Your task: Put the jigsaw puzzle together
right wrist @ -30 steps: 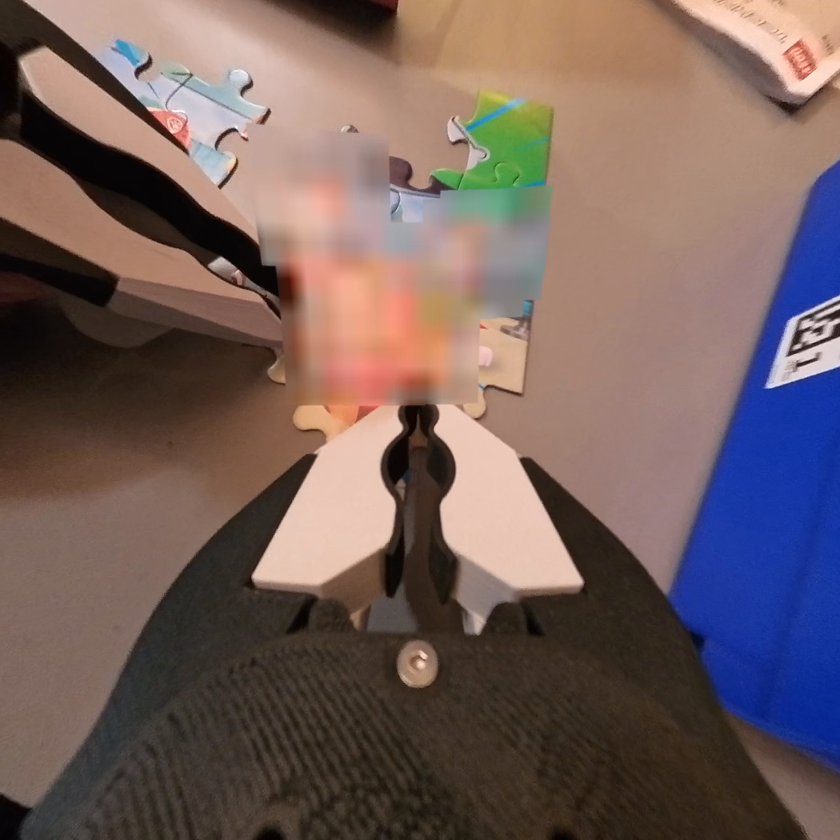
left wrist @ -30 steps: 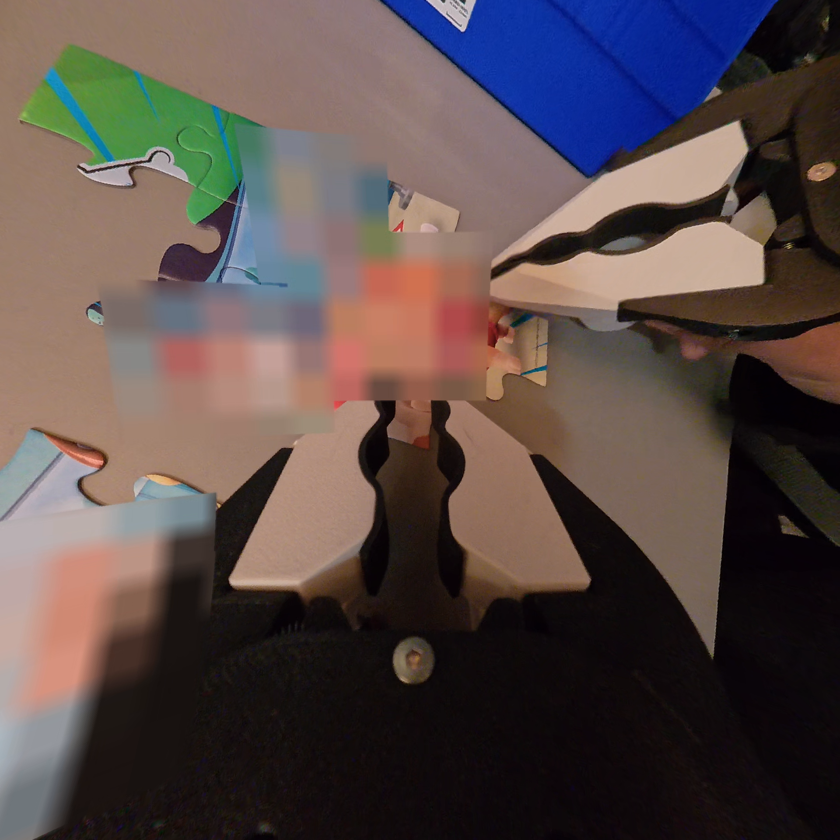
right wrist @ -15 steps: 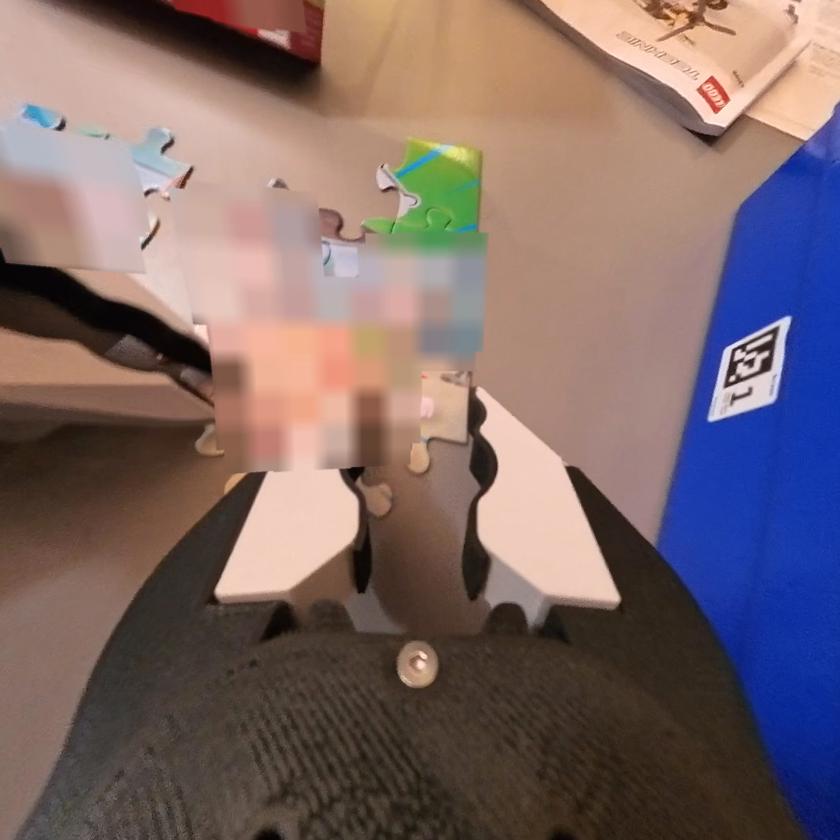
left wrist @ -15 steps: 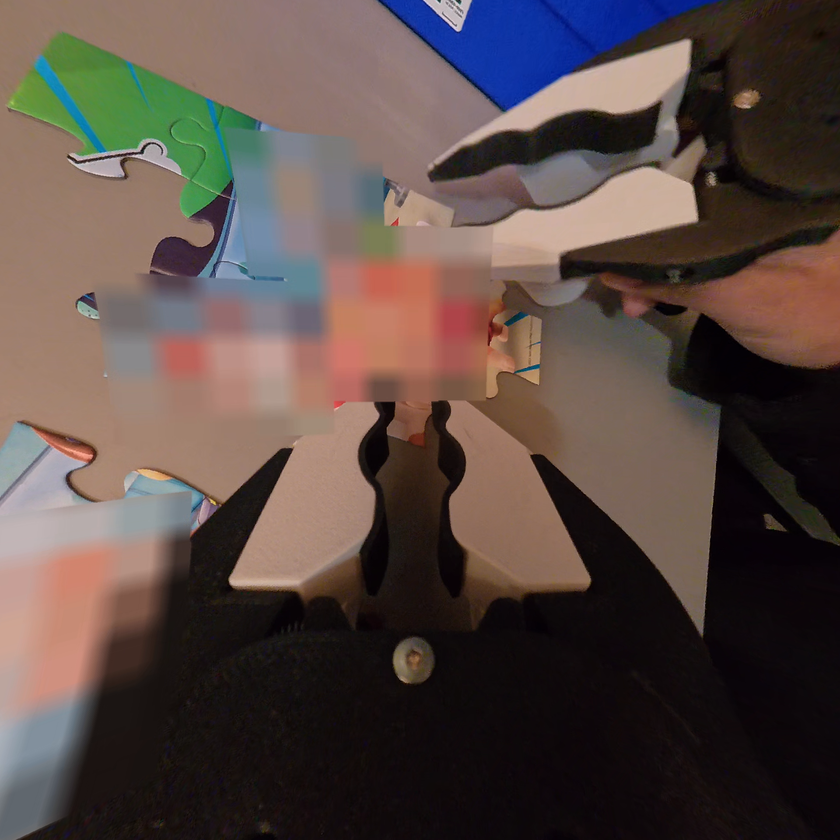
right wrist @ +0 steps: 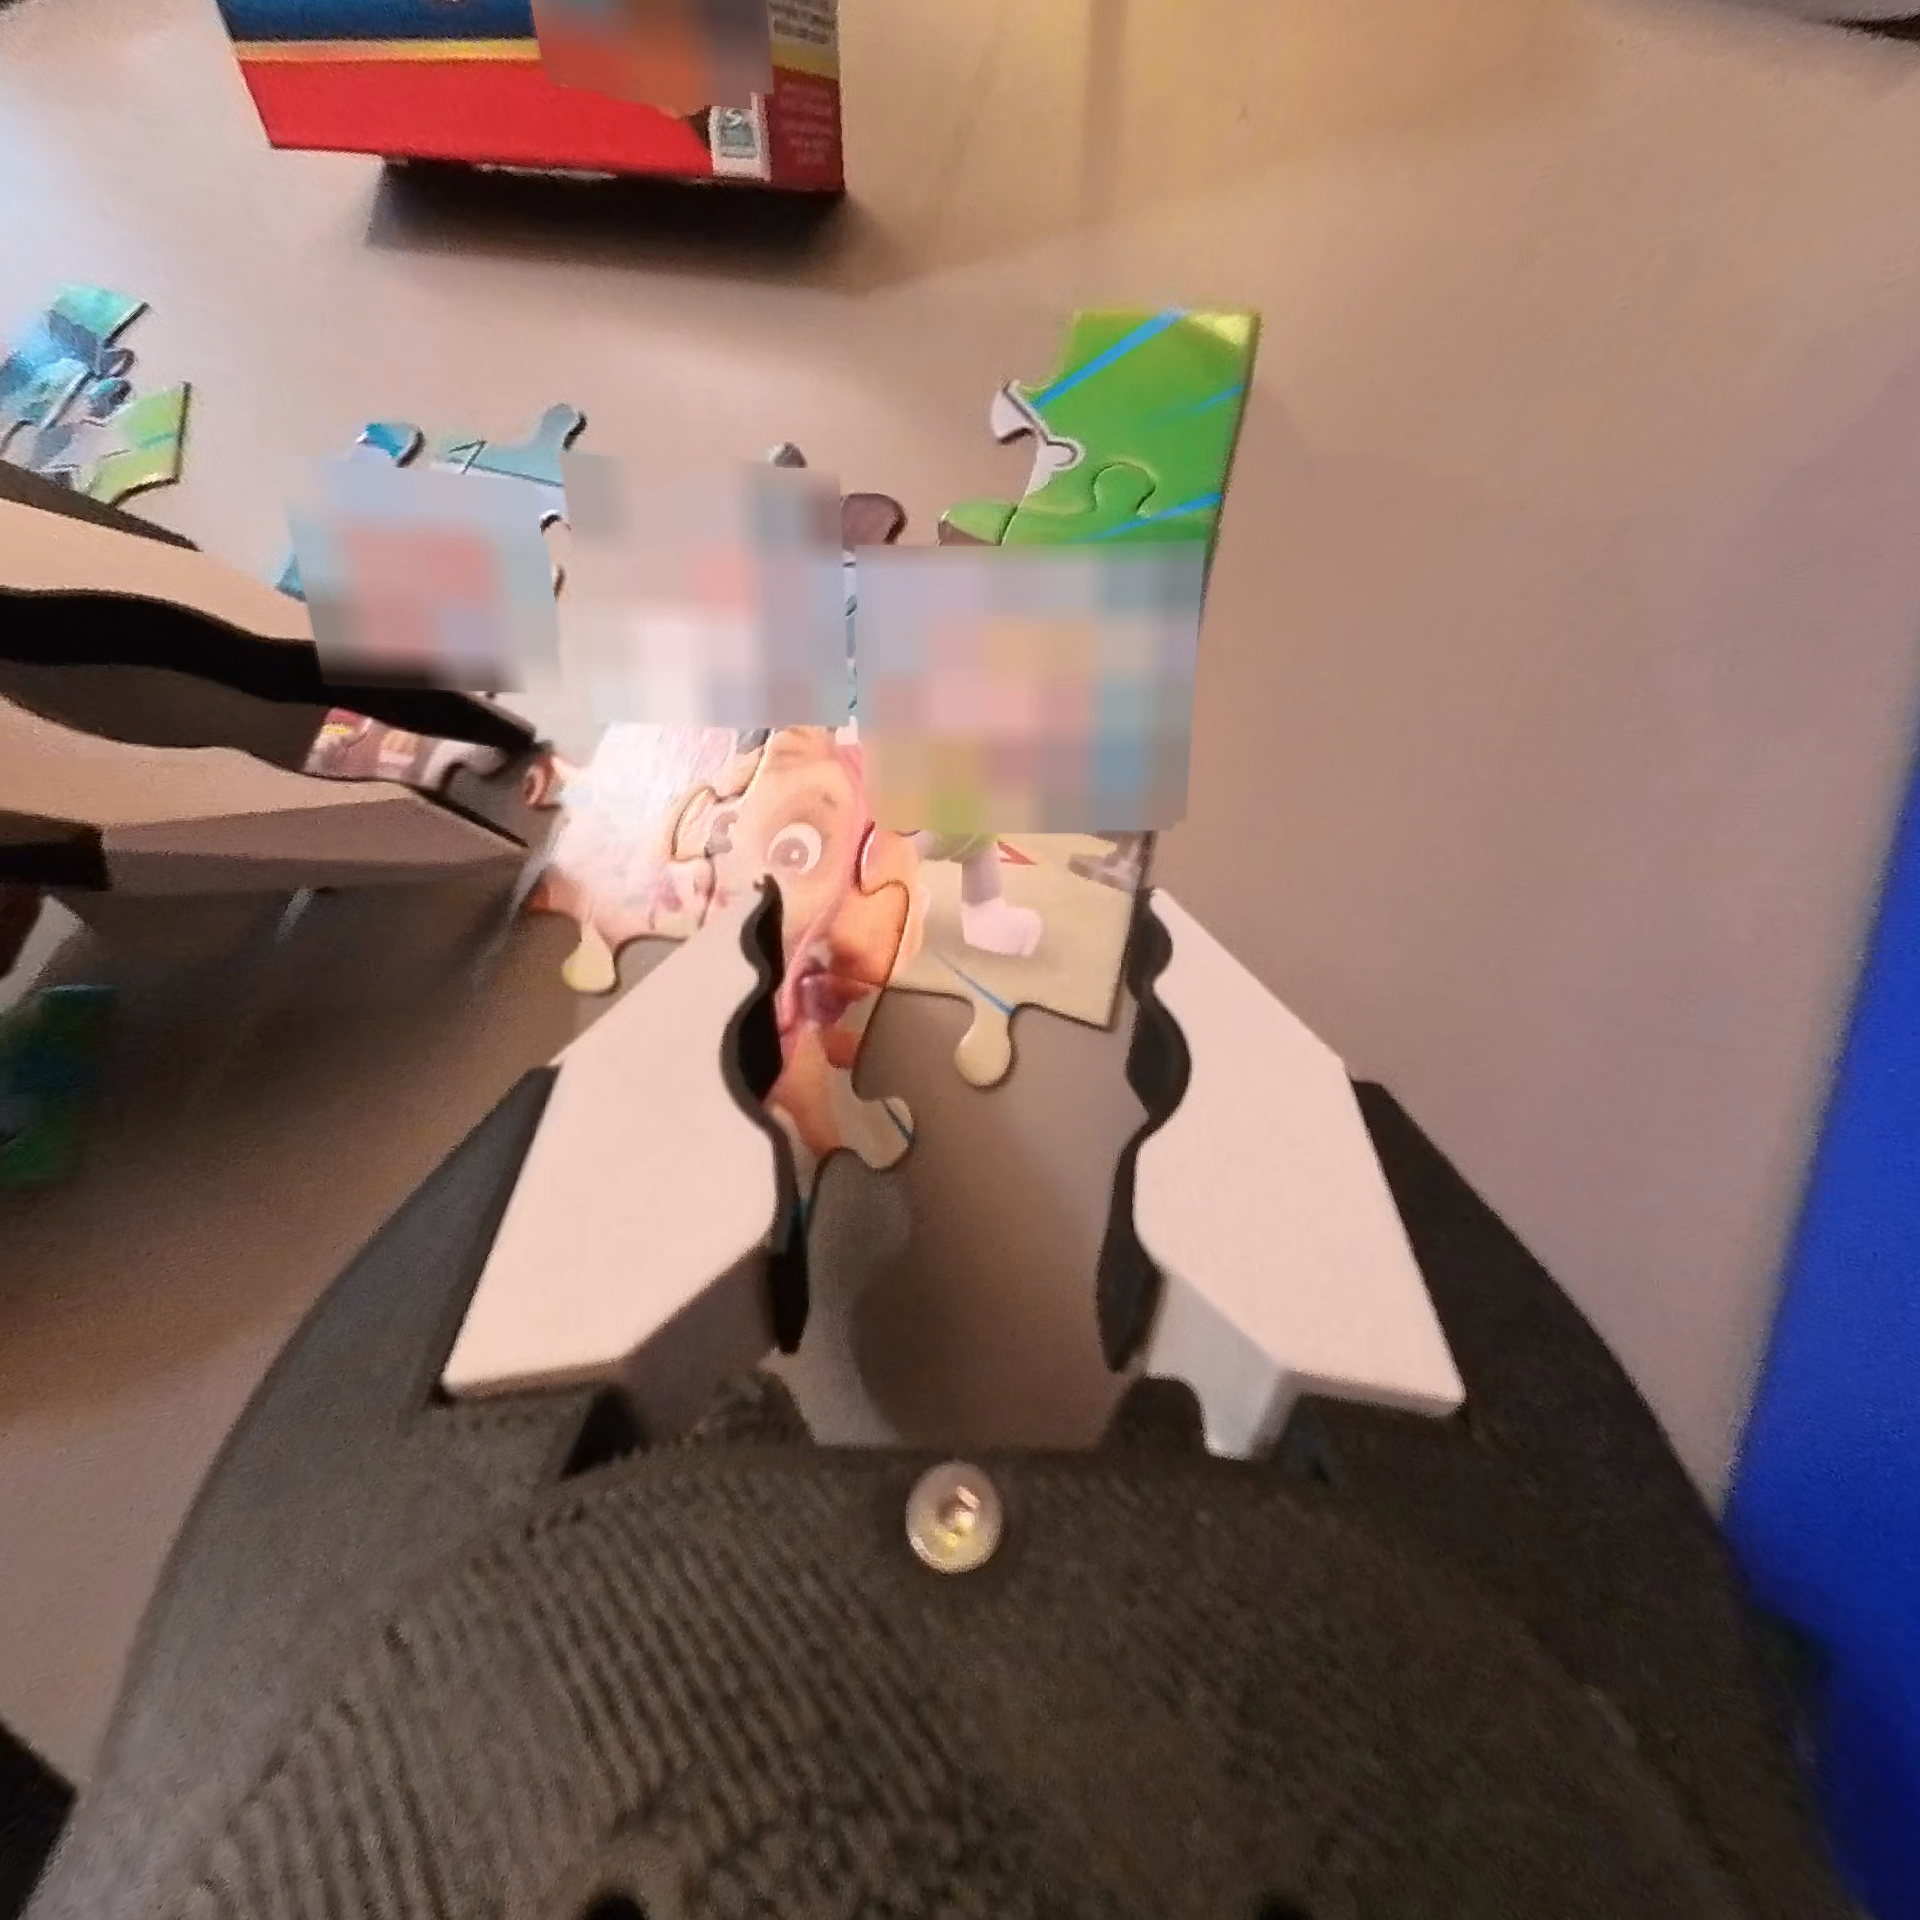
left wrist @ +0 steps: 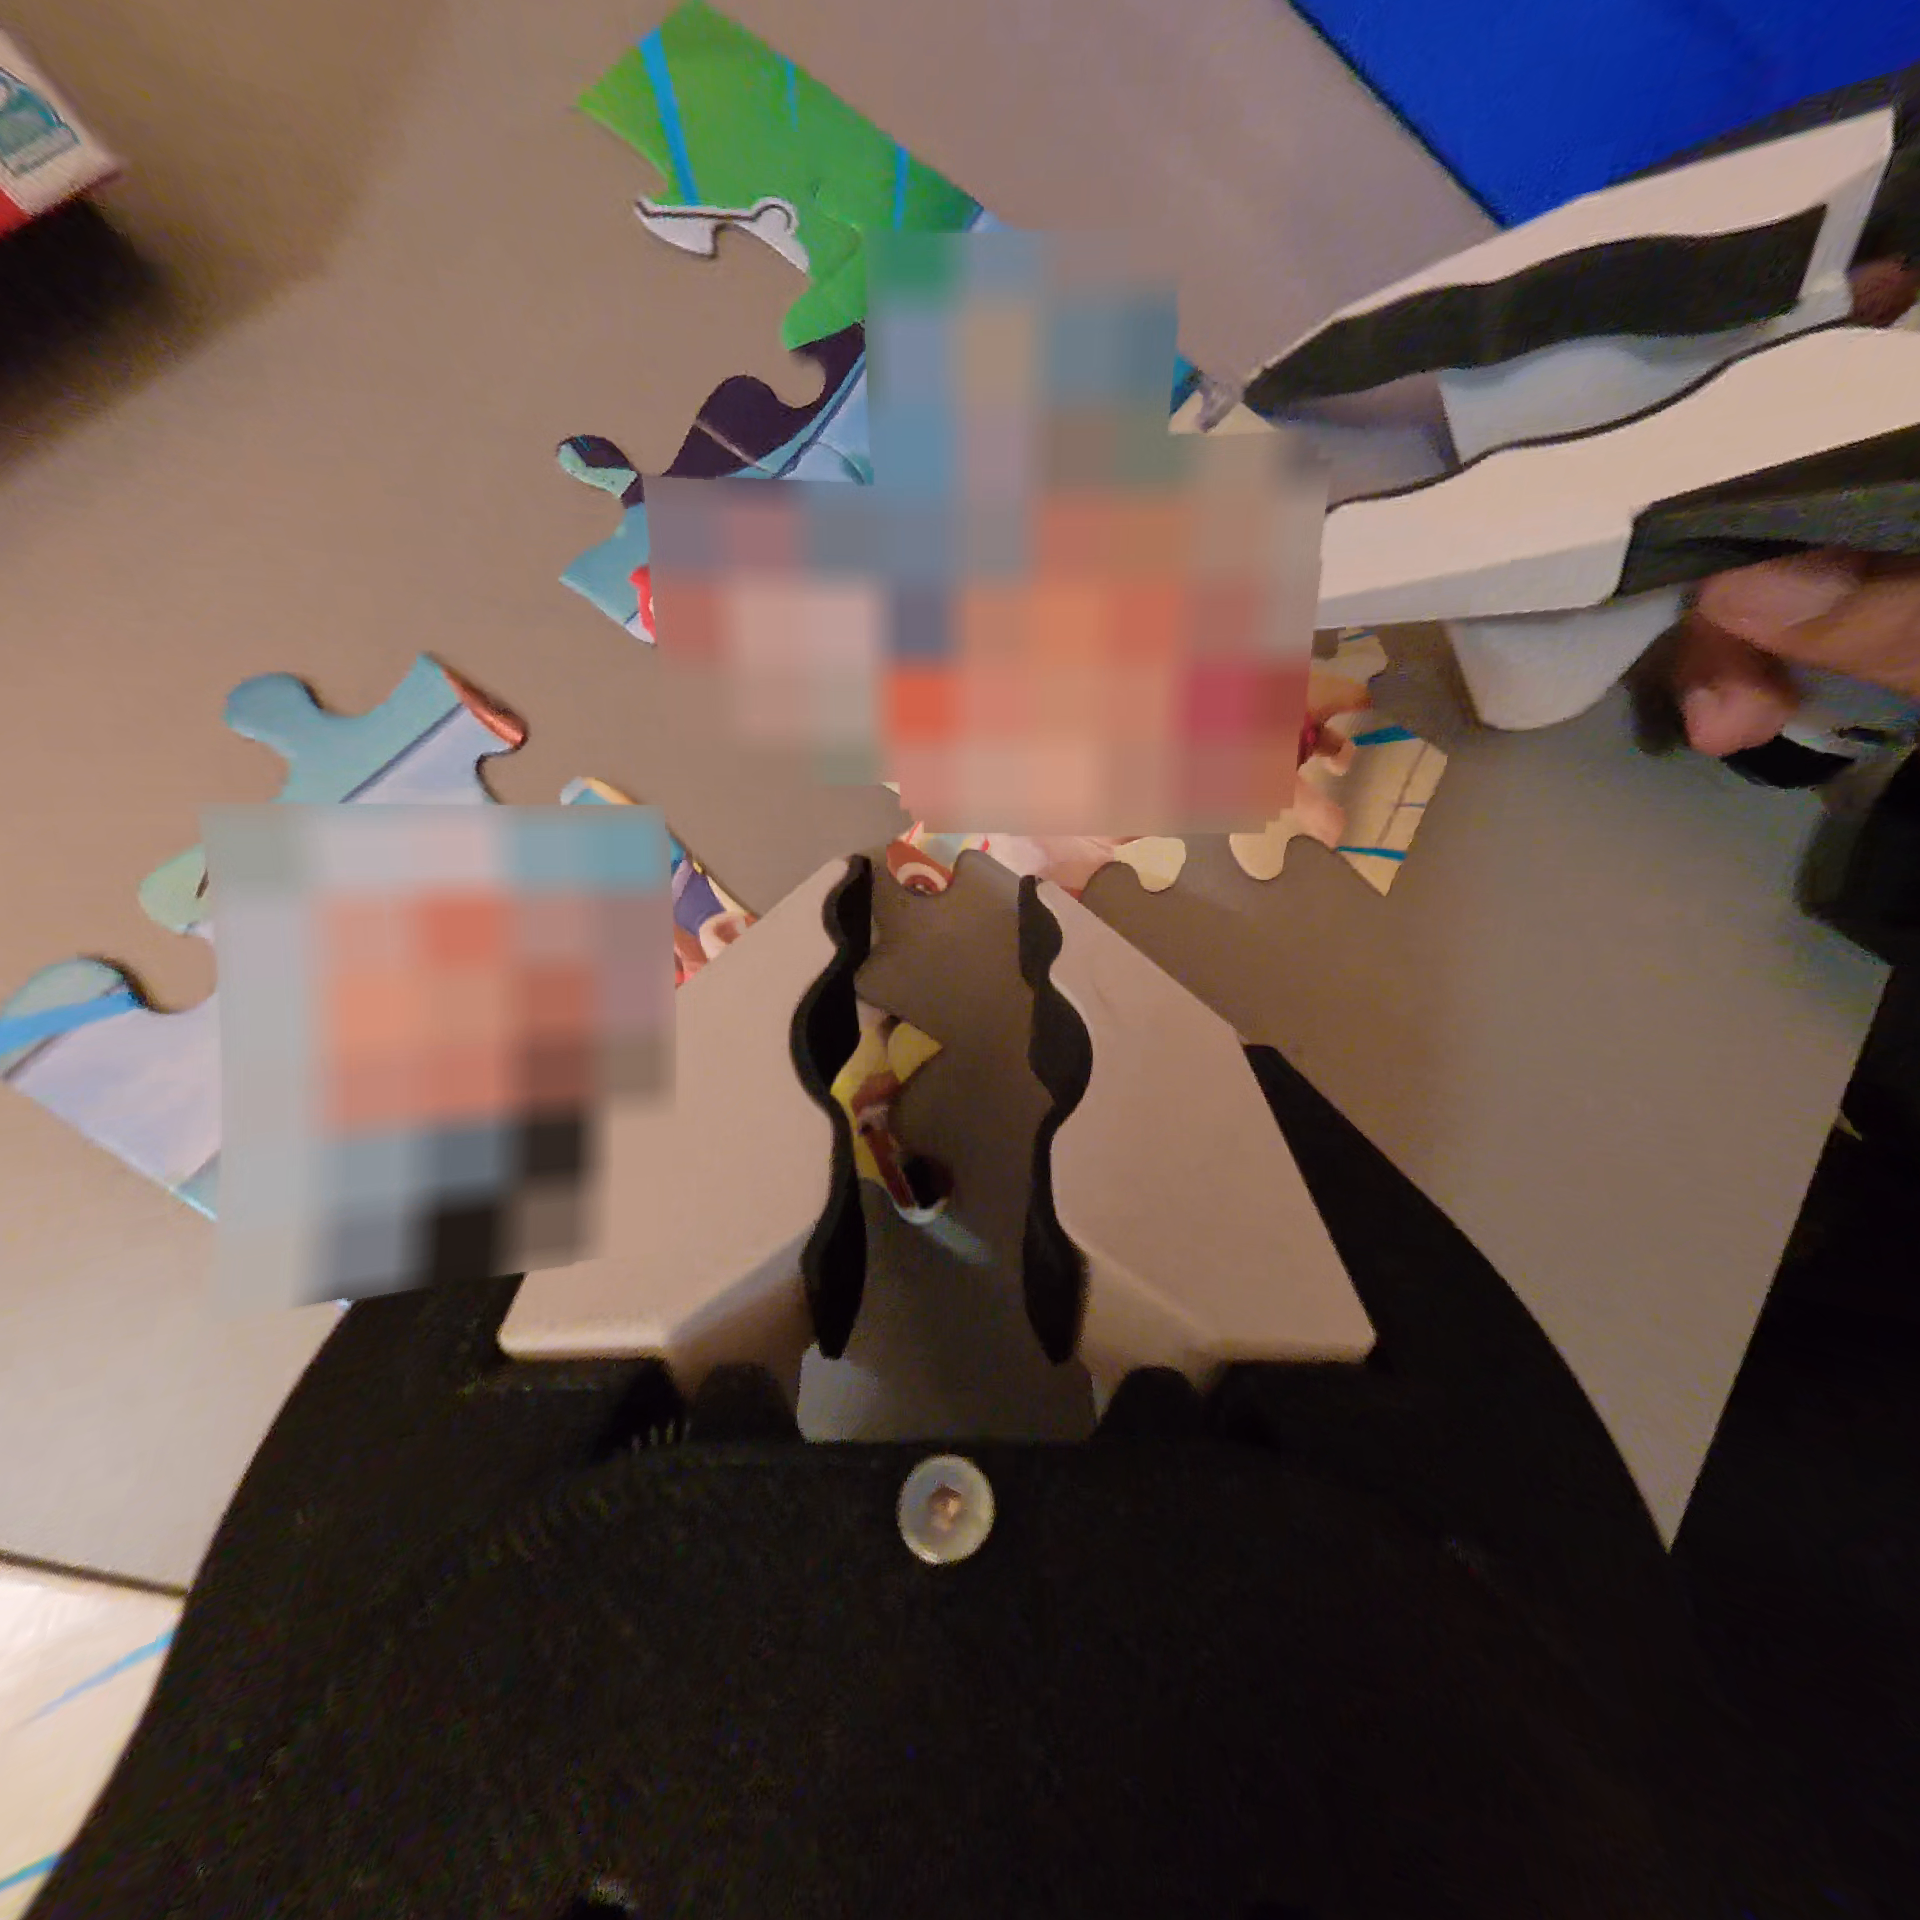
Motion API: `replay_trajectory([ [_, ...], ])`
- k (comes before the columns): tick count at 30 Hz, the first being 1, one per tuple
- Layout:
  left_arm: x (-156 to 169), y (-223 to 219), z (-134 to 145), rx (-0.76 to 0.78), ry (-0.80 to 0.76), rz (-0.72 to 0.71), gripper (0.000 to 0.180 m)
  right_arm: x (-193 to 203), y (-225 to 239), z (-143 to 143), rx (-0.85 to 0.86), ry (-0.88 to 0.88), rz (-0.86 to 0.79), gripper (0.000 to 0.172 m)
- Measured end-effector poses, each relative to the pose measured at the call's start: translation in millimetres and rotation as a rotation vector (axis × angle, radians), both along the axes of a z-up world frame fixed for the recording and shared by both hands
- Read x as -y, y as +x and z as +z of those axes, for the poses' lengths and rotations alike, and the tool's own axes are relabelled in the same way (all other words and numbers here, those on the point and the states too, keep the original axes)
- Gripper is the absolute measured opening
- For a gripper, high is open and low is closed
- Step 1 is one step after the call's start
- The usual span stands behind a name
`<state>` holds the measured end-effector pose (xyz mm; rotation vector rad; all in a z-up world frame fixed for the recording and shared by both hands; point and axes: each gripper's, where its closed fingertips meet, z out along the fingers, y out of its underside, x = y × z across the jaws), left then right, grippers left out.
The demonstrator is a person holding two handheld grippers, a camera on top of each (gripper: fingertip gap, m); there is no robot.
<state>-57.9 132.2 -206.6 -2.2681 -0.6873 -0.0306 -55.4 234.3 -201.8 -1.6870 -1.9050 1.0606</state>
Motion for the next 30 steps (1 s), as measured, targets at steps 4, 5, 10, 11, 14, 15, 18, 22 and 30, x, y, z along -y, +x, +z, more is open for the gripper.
replay_trajectory([
  [4,-3.6,8.1,1.5,0.047,0.037,-0.013,0.028,2.3,16.9,0.5,0.007,-0.007,-0.008,0.068],
  [5,-4.8,9.9,1.8,0.061,0.045,-0.019,0.028,1.7,21.1,0.1,0.010,0.004,-0.010,0.069],
  [10,-10.8,16.9,2.7,0.095,0.063,-0.043,0.028,-0.5,41.2,-0.5,0.019,0.023,-0.027,0.069],
  [11,-11.6,18.4,2.5,0.094,0.059,-0.048,0.029,-1.1,43.9,-0.3,0.017,0.018,-0.029,0.068],
  [14,-14.0,23.3,2.5,0.095,0.054,-0.063,0.029,-5.4,46.0,0.7,0.008,-0.009,-0.039,0.067],
  [15,-14.9,25.1,2.6,0.099,0.054,-0.068,0.029,-6.9,45.6,1.2,0.008,-0.021,-0.042,0.067],
  [18,-16.5,28.6,2.8,0.106,0.055,-0.071,0.029,-9.5,43.5,1.8,0.002,-0.032,-0.044,0.068],
  [22,-16.6,29.5,3.2,0.124,0.065,-0.068,0.030,-10.2,41.9,0.6,-0.003,-0.002,-0.033,0.068],
  [30,-15.2,22.2,30.2,0.064,0.164,-0.046,0.029,-15.1,43.6,23.4,-0.122,0.036,-0.053,0.062],
])
